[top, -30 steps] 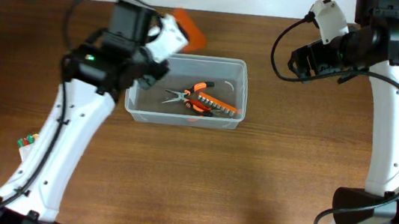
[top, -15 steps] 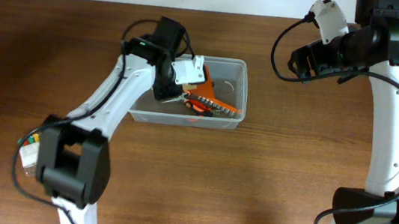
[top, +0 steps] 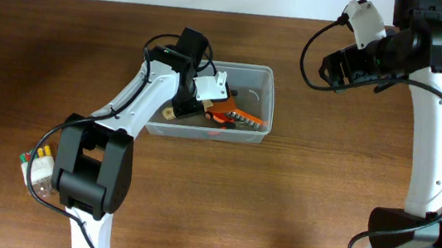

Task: Pack container
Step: 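Open the left gripper to drop the scraper and withdraw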

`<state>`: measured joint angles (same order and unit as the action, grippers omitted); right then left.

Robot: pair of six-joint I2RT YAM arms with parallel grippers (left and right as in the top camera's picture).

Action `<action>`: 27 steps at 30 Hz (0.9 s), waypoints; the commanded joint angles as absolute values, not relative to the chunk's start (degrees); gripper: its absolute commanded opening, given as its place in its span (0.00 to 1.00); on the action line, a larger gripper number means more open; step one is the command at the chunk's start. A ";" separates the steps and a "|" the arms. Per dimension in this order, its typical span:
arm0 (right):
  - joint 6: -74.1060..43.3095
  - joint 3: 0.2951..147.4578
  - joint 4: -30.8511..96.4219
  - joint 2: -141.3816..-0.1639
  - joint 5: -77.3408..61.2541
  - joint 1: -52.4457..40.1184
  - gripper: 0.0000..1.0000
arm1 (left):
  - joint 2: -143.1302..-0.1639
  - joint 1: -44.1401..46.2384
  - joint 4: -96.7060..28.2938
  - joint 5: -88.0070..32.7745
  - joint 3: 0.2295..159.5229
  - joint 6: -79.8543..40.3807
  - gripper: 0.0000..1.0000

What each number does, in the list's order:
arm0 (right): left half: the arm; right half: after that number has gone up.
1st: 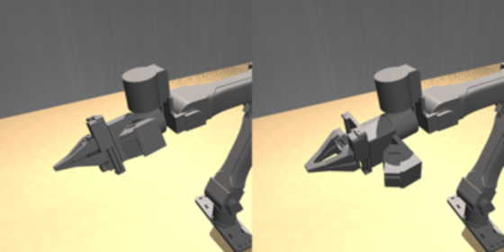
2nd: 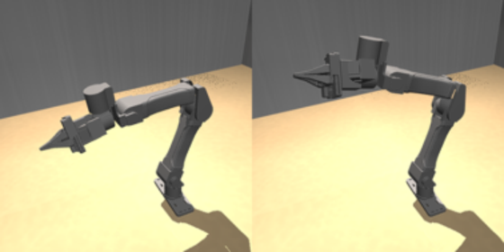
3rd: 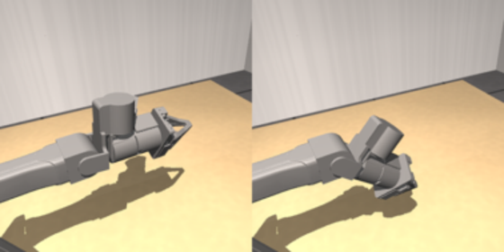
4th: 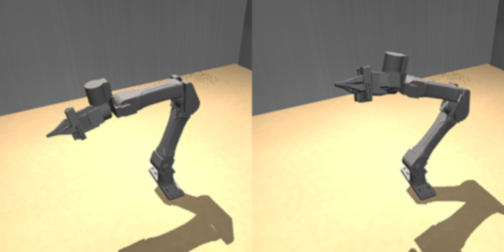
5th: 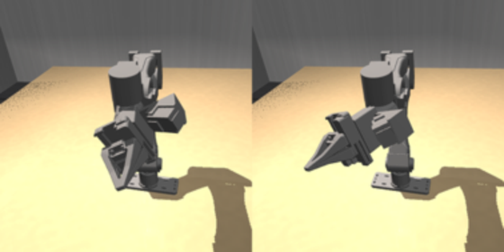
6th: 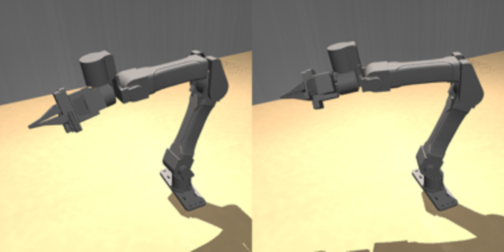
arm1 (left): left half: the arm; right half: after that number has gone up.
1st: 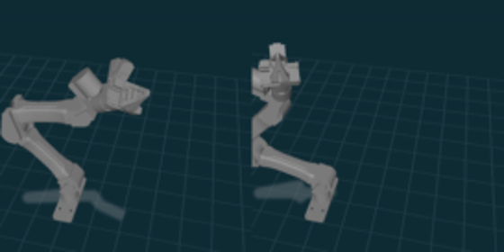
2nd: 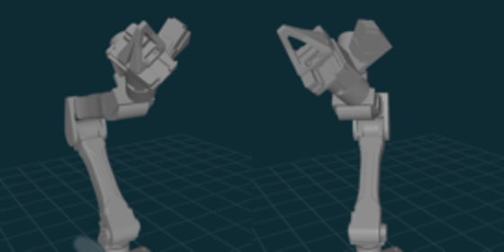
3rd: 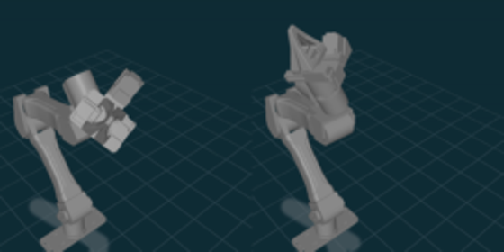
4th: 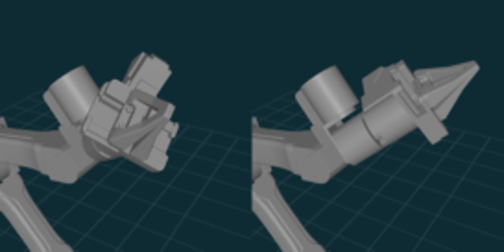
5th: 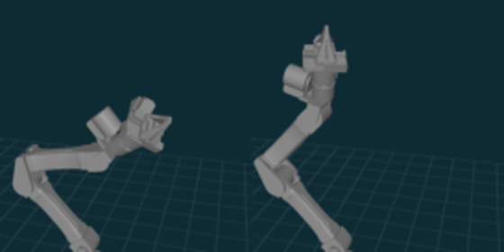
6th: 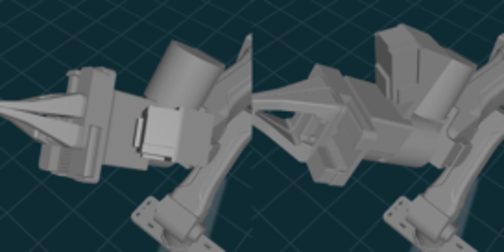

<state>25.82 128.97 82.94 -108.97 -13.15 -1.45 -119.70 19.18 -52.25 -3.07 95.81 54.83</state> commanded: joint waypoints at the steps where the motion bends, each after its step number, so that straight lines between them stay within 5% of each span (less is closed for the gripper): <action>1: 25.82 128.66 83.07 -109.12 -12.86 -1.10 0.99 | -120.20 18.96 -51.86 -3.14 97.19 51.18 0.65; 7: 25.80 128.66 83.20 -109.12 -12.88 -1.10 0.99 | -117.84 18.17 -56.95 1.83 105.21 39.97 0.79; 12: 25.80 128.66 83.40 -109.12 -12.88 -1.10 0.98 | -111.42 15.84 -66.46 6.50 114.06 34.92 1.00; 27: 25.80 128.66 83.42 -109.12 -12.88 -1.10 0.98 | -89.97 -14.96 -90.32 5.72 114.83 2.09 0.99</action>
<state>25.87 128.97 83.42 -108.97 -13.13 -1.45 -92.53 -9.98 -88.68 6.61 115.24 10.22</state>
